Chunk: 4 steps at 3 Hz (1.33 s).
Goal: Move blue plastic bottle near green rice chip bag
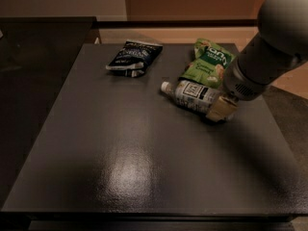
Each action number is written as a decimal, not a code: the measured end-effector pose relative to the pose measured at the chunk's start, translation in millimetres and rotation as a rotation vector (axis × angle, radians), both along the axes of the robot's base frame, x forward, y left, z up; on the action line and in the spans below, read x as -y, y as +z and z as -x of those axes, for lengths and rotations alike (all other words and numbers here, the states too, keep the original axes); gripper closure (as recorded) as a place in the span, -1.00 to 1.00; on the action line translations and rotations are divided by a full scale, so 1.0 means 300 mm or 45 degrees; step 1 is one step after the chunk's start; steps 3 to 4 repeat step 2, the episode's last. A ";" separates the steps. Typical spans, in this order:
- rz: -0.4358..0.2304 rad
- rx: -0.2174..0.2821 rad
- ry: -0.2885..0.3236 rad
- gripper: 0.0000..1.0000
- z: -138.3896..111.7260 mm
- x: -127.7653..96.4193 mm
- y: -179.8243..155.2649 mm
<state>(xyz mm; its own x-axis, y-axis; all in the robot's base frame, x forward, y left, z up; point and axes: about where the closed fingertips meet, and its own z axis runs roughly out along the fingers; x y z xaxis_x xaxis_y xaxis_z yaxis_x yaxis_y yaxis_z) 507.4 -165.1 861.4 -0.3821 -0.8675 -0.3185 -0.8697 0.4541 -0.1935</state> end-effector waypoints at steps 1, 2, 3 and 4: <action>0.001 -0.001 0.002 -1.00 0.001 -0.002 -0.001; 0.001 -0.001 0.002 -1.00 0.001 -0.002 -0.001; 0.001 -0.001 0.002 -1.00 0.001 -0.002 -0.001; 0.001 -0.001 0.002 -1.00 0.001 -0.002 -0.001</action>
Offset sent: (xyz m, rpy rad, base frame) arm -0.0003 0.0006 -0.0003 -0.0007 0.0005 0.0014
